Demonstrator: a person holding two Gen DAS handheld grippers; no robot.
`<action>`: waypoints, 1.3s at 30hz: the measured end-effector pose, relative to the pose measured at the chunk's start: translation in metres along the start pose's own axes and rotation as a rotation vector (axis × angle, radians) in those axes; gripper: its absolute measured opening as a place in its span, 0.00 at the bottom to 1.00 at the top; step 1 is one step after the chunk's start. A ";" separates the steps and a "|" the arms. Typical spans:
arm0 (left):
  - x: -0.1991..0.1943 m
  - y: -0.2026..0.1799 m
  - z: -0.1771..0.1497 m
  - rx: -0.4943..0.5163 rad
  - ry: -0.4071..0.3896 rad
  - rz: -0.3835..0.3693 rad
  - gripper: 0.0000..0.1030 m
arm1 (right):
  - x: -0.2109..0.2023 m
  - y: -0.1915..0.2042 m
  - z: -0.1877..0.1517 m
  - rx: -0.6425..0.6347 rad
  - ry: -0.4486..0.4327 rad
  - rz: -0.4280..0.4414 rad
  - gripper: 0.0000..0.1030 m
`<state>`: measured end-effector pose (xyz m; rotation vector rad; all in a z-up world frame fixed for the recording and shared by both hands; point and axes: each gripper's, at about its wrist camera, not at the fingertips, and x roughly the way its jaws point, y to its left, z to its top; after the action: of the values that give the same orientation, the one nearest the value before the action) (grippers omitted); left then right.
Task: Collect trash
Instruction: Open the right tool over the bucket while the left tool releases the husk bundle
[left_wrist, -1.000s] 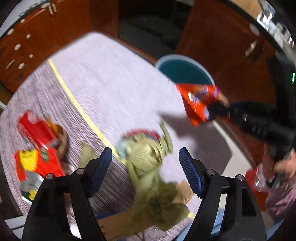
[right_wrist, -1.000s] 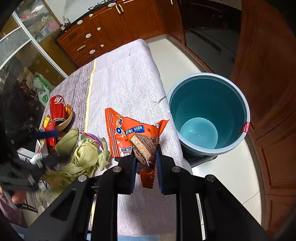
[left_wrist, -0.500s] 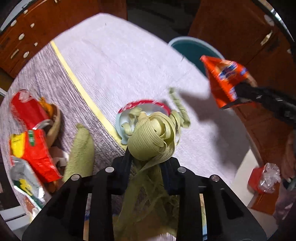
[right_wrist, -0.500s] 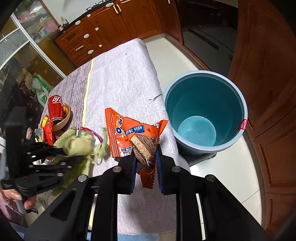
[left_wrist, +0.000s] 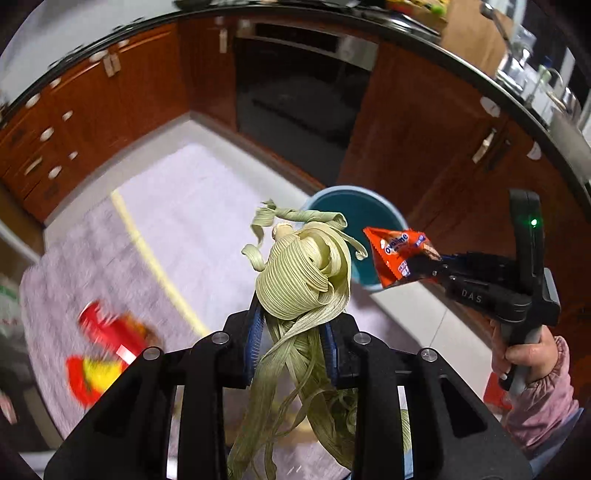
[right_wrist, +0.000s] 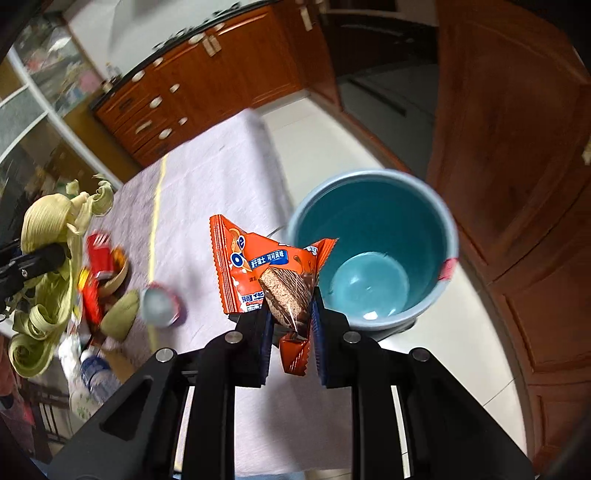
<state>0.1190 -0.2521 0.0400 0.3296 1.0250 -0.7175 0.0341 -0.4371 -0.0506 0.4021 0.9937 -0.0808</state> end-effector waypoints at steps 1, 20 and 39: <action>0.010 -0.005 0.007 0.013 0.008 -0.004 0.28 | -0.002 -0.007 0.003 0.010 -0.006 -0.016 0.17; 0.167 -0.060 0.061 0.107 0.168 -0.046 0.28 | 0.074 -0.094 0.053 0.159 0.107 -0.090 0.73; 0.192 -0.082 0.075 0.132 0.184 -0.045 0.66 | 0.040 -0.105 0.059 0.170 0.044 -0.183 0.83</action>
<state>0.1741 -0.4286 -0.0829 0.4958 1.1643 -0.8086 0.0769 -0.5510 -0.0862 0.4689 1.0690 -0.3243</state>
